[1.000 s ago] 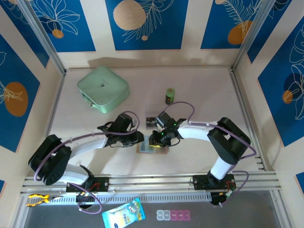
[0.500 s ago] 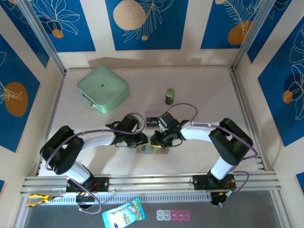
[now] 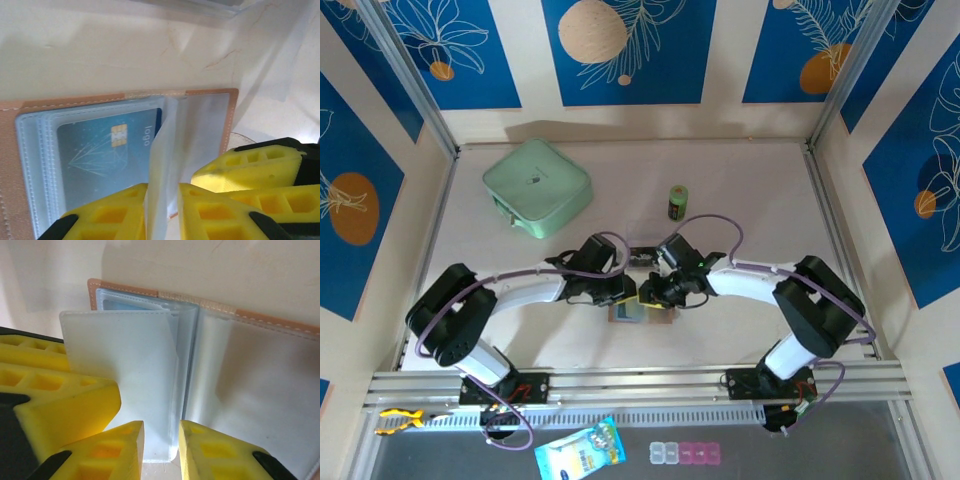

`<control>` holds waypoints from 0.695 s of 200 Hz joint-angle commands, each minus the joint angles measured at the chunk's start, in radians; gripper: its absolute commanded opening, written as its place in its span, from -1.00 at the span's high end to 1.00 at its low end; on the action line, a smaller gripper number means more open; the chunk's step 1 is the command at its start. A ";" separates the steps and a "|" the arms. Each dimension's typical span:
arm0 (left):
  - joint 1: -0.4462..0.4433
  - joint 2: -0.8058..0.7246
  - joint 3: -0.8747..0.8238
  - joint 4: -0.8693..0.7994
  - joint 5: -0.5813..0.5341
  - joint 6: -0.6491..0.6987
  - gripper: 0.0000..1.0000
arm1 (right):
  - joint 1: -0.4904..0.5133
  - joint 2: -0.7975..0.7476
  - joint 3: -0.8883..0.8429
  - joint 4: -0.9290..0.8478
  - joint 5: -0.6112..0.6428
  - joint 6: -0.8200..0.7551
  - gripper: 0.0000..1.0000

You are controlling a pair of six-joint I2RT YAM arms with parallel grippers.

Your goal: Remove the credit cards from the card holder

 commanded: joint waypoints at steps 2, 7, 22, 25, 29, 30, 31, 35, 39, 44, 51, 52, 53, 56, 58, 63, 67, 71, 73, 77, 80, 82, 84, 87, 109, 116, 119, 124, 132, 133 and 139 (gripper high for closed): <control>-0.022 -0.003 0.048 -0.053 -0.008 -0.007 0.57 | -0.029 -0.050 0.017 -0.075 -0.001 -0.034 0.49; -0.025 -0.004 0.052 -0.060 -0.011 -0.007 0.57 | -0.035 -0.061 0.014 -0.079 -0.001 -0.037 0.49; -0.033 0.001 0.064 -0.073 -0.020 -0.012 0.50 | -0.055 -0.093 0.007 -0.091 -0.009 -0.044 0.49; -0.035 0.002 0.066 -0.074 -0.020 -0.013 0.49 | -0.060 -0.100 0.007 -0.096 -0.010 -0.047 0.49; -0.039 0.004 0.068 -0.076 -0.023 -0.015 0.48 | -0.064 -0.106 0.006 -0.099 -0.012 -0.050 0.49; -0.040 0.004 0.069 -0.076 -0.023 -0.017 0.47 | -0.065 -0.109 0.006 -0.102 -0.012 -0.051 0.49; -0.041 0.004 0.071 -0.076 -0.024 -0.017 0.47 | -0.067 -0.112 0.006 -0.105 -0.012 -0.053 0.49; -0.046 0.007 0.073 -0.077 -0.025 -0.019 0.46 | -0.072 -0.121 0.006 -0.112 -0.013 -0.057 0.49; -0.048 0.009 0.076 -0.078 -0.027 -0.020 0.46 | -0.077 -0.129 0.006 -0.118 -0.014 -0.061 0.49; -0.055 0.012 0.083 -0.079 -0.030 -0.022 0.45 | -0.082 -0.138 0.006 -0.126 -0.014 -0.066 0.48; -0.063 0.017 0.090 -0.082 -0.034 -0.025 0.44 | -0.090 -0.151 0.006 -0.137 -0.014 -0.074 0.49; -0.064 0.018 0.092 -0.082 -0.034 -0.025 0.44 | -0.091 -0.153 0.006 -0.138 -0.014 -0.075 0.49; -0.065 0.019 0.092 -0.083 -0.035 -0.025 0.44 | -0.092 -0.155 0.005 -0.139 -0.014 -0.075 0.49; -0.069 0.022 0.095 -0.085 -0.038 -0.027 0.43 | -0.096 -0.161 0.004 -0.143 -0.015 -0.077 0.49; -0.071 0.023 0.098 -0.086 -0.039 -0.028 0.43 | -0.098 -0.165 0.003 -0.145 -0.016 -0.079 0.49; -0.076 0.028 0.105 -0.088 -0.044 -0.030 0.42 | -0.104 -0.175 0.000 -0.148 -0.019 -0.082 0.48; -0.081 0.030 0.110 -0.089 -0.046 -0.031 0.41 | -0.110 -0.181 -0.002 -0.152 -0.021 -0.086 0.49; -0.085 0.034 0.115 -0.090 -0.050 -0.033 0.40 | -0.116 -0.192 -0.007 -0.154 -0.025 -0.089 0.49; -0.087 0.036 0.118 -0.092 -0.052 -0.034 0.40 | -0.118 -0.196 -0.009 -0.155 -0.026 -0.089 0.49; -0.092 0.039 0.123 -0.094 -0.055 -0.037 0.39 | -0.124 -0.204 -0.013 -0.157 -0.028 -0.092 0.48; -0.096 0.042 0.126 -0.096 -0.058 -0.038 0.39 | -0.129 -0.210 -0.016 -0.159 -0.031 -0.092 0.49; -0.099 0.043 0.129 -0.096 -0.060 -0.040 0.38 | -0.131 -0.215 -0.018 -0.160 -0.032 -0.094 0.49; -0.101 0.043 0.132 -0.098 -0.062 -0.041 0.38 | -0.134 -0.219 -0.021 -0.162 -0.033 -0.095 0.49; -0.105 0.045 0.135 -0.100 -0.067 -0.042 0.38 | -0.139 -0.226 -0.024 -0.163 -0.035 -0.098 0.48; -0.127 0.064 0.168 -0.121 -0.087 -0.044 0.33 | -0.180 -0.275 -0.048 -0.182 -0.052 -0.118 0.48; -0.131 0.074 0.179 -0.129 -0.092 -0.044 0.31 | -0.195 -0.291 -0.057 -0.187 -0.058 -0.125 0.48; -0.134 0.076 0.183 -0.133 -0.096 -0.044 0.31 | -0.200 -0.299 -0.060 -0.189 -0.060 -0.128 0.48; -0.139 0.082 0.189 -0.138 -0.102 -0.043 0.30 | -0.211 -0.311 -0.066 -0.193 -0.063 -0.132 0.48; -0.146 0.090 0.198 -0.152 -0.117 -0.040 0.29 | -0.225 -0.331 -0.078 -0.196 -0.071 -0.137 0.47; -0.147 0.090 0.200 -0.153 -0.119 -0.039 0.28 | -0.226 -0.334 -0.080 -0.196 -0.072 -0.138 0.47; -0.151 0.097 0.207 -0.164 -0.130 -0.038 0.28 | -0.236 -0.348 -0.087 -0.199 -0.077 -0.143 0.47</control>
